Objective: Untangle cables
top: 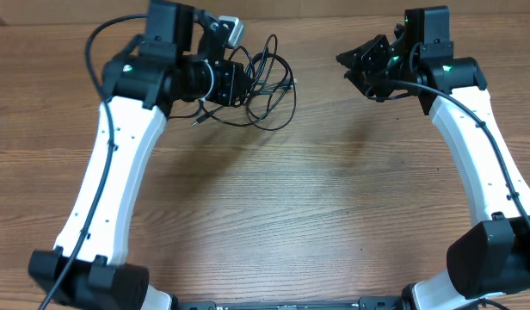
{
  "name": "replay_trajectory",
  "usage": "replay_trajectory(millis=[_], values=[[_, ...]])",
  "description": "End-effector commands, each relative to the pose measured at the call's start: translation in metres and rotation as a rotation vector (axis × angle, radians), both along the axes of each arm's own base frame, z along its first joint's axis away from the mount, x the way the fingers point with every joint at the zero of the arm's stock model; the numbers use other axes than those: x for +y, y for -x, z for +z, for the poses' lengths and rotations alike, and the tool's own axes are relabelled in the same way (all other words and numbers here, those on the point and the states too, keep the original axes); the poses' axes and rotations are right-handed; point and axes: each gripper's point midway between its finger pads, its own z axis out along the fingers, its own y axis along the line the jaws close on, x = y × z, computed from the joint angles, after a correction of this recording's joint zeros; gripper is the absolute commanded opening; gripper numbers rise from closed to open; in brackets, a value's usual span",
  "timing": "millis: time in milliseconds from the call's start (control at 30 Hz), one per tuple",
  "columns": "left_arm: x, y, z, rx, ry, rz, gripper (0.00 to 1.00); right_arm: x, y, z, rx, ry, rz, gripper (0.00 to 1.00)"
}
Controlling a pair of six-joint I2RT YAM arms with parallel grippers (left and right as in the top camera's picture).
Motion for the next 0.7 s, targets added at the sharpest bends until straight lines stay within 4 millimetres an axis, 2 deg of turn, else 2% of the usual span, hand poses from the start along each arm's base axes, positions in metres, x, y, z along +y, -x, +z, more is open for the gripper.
replay_trajectory(millis=[0, 200, 367, 667], values=[[-0.006, 0.011, 0.02, -0.045, 0.056, -0.067, 0.04, 0.013, 0.006, 0.021, -0.064, -0.039, 0.1, 0.36], [-0.013, 0.016, 0.025, -0.04, 0.1, -0.102, 0.04, 0.049, 0.024, 0.054, -0.15, -0.231, 0.331, 0.37], [-0.022, 0.02, 0.034, -0.051, 0.159, -0.15, 0.04, 0.07, 0.042, 0.085, -0.268, -0.355, 0.525, 0.39], [-0.021, 0.014, 0.037, -0.081, 0.154, -0.144, 0.04, 0.09, 0.055, 0.103, -0.341, -0.411, 0.639, 0.42]])
